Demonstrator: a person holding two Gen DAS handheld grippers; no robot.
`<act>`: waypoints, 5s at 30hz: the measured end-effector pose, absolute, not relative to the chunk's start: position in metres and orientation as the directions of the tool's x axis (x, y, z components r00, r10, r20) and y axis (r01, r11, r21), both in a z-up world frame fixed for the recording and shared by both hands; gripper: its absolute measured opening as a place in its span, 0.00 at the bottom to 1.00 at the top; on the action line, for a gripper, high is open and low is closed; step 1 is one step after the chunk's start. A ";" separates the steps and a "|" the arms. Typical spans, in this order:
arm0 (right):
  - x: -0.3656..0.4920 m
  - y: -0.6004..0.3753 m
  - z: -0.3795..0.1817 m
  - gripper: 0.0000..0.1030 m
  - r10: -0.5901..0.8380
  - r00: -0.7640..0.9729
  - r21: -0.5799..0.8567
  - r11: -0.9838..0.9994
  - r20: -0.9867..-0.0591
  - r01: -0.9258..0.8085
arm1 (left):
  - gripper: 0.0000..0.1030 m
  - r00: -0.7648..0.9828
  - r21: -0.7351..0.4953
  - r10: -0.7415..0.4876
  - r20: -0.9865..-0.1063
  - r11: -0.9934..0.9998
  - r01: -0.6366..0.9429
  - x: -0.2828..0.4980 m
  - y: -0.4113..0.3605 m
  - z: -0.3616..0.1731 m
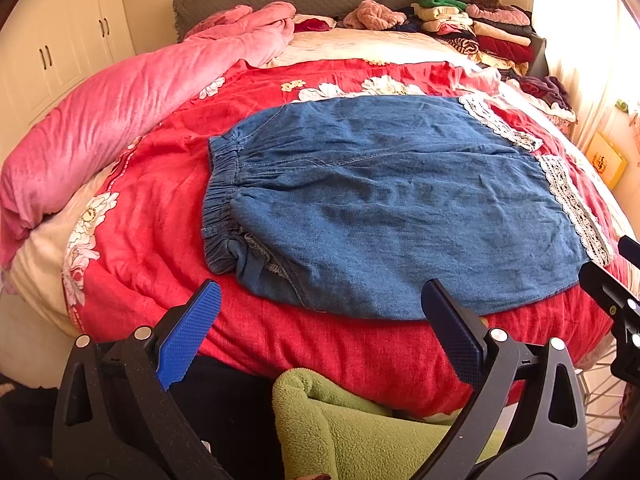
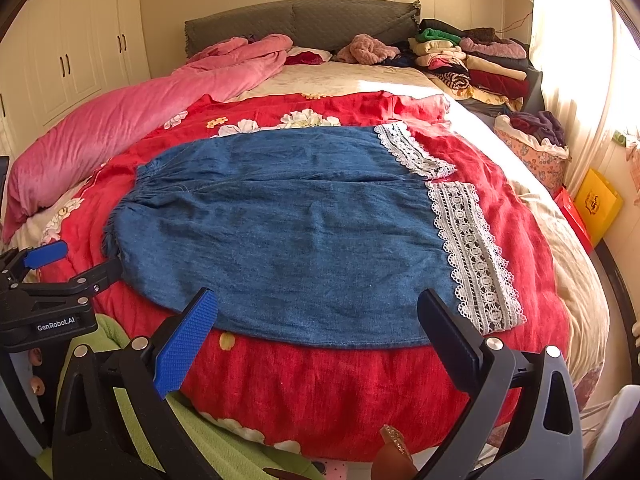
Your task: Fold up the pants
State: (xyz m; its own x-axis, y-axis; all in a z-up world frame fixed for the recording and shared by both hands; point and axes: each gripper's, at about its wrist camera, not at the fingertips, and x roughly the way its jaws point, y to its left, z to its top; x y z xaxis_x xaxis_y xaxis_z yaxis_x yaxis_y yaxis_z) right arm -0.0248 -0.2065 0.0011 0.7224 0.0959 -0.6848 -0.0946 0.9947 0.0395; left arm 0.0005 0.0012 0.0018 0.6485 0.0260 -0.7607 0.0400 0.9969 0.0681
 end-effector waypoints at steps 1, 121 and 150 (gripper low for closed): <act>-0.024 -0.206 0.001 0.96 0.099 0.720 0.041 0.994 -0.687 -0.098 | 0.91 0.647 0.068 0.026 -0.762 0.997 0.040 0.001 0.001 0.002; 0.039 -0.076 -0.027 0.07 0.532 0.450 0.069 0.697 -0.717 -0.714 | 0.26 0.598 -0.066 -0.214 -0.772 0.964 0.259 0.072 0.111 -0.023; 0.027 -0.108 -0.015 0.29 0.569 0.476 0.168 0.741 -0.670 -0.650 | 0.35 0.558 -0.032 -0.215 -0.801 0.947 0.319 0.064 0.061 -0.015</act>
